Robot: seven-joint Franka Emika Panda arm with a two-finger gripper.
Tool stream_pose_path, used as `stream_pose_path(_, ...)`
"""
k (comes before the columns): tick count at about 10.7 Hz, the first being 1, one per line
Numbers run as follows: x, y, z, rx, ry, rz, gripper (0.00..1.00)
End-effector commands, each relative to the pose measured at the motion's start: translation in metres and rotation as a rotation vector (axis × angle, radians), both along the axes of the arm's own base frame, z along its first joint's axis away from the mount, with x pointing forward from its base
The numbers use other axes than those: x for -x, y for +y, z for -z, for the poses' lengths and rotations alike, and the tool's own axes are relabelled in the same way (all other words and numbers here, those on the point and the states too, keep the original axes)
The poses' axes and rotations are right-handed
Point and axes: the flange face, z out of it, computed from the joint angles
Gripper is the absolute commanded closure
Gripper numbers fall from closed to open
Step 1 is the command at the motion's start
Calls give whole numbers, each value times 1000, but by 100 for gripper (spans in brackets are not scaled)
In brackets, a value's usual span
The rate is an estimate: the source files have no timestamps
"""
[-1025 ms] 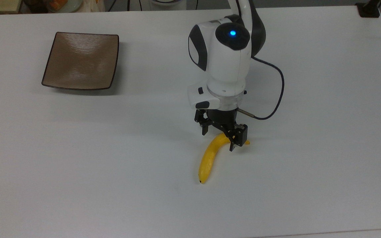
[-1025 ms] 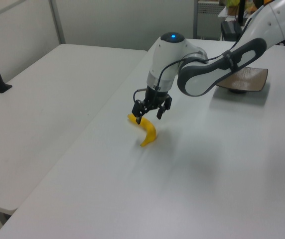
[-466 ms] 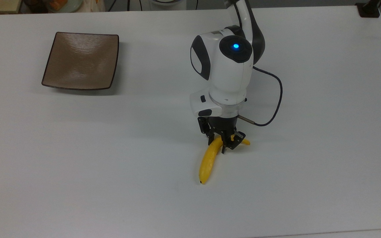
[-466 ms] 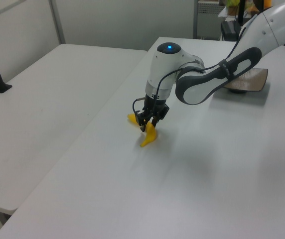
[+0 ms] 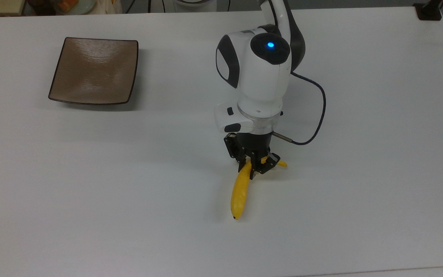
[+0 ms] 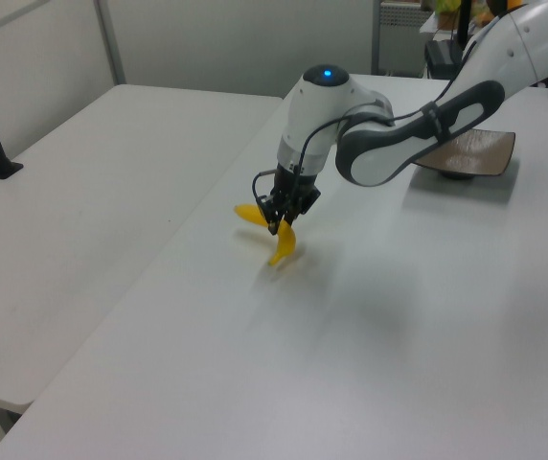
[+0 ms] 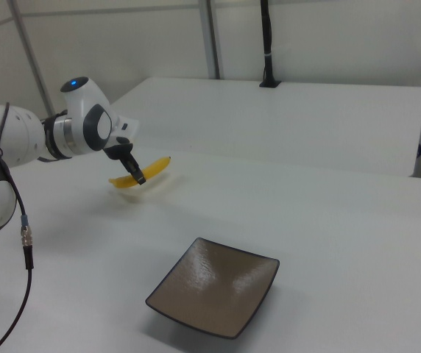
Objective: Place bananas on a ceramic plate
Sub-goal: 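Lift the banana and carry it over the brown square plate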
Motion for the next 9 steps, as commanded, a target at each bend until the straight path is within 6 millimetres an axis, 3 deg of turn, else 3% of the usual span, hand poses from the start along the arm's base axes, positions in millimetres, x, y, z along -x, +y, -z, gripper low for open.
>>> stream_pose_path(1,21,-18,-52,89,125,-115,92)
stream_pose_path(2,34,-25,-75,136,184,-176,91)
stream_pose_path(4,55,-47,-103,205,289,-274,91)
stream_pose_path(9,114,-106,-137,300,440,-441,91)
